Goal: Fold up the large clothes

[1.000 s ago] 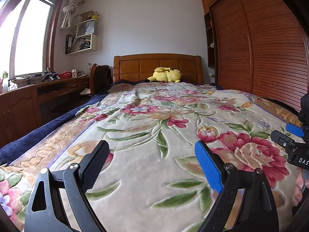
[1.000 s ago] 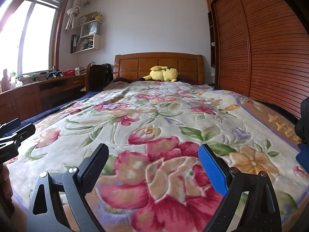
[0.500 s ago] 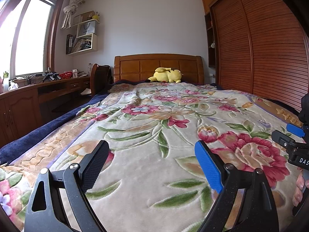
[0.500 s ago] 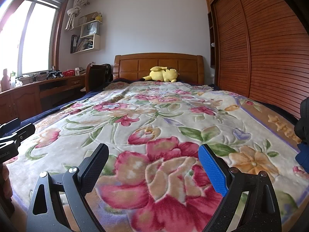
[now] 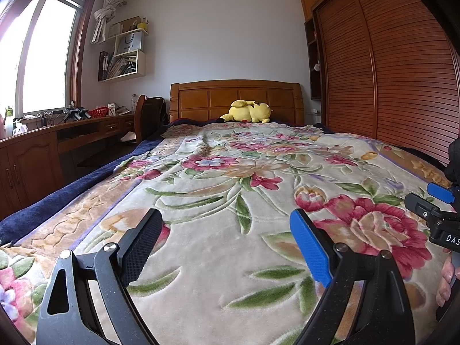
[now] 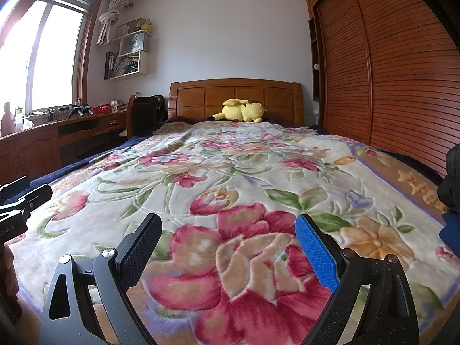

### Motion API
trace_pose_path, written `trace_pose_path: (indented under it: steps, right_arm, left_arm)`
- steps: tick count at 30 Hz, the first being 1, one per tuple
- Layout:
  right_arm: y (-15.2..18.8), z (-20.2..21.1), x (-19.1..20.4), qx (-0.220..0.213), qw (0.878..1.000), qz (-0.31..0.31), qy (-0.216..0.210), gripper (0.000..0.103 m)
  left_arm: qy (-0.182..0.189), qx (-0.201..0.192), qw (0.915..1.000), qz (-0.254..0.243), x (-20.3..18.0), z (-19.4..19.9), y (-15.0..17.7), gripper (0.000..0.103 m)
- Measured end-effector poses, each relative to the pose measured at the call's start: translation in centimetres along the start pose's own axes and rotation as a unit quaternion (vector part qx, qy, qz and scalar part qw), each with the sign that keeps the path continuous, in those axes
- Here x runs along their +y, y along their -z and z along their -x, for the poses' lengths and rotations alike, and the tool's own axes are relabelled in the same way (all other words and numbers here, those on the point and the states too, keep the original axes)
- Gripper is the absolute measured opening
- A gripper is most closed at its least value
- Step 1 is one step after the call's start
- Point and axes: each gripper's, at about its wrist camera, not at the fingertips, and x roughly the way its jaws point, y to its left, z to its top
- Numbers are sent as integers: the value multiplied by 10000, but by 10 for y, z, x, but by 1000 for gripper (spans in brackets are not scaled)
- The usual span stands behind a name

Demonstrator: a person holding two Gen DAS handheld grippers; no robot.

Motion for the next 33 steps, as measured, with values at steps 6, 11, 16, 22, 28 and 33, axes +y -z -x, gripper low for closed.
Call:
trace_pose_path:
  steps: [6, 11, 16, 22, 28, 33]
  right_arm:
    - [0, 0, 0, -4, 10000, -7, 0, 95]
    - [0, 0, -1, -4, 10000, -8, -6, 95]
    - [0, 0, -1, 0, 10000, -13, 24, 95]
    - [0, 1, -3, -3, 10000, -23, 15, 95]
    - [0, 1, -3, -4, 10000, -27, 14, 95]
    - [0, 1, -3, -5, 10000, -24, 6, 95]
  left_arm:
    - [0, -3, 10000, 3, 0, 0, 0, 91]
    - [-2, -7, 10000, 6, 0, 1, 0, 91]
    - [-1, -10, 10000, -1, 0, 1, 0, 91]
    - [1, -6, 10000, 0, 0, 0, 0, 91]
    - [-1, -6, 10000, -2, 0, 0, 0, 91]
    - [-1, -6, 10000, -3, 0, 0, 0, 91]
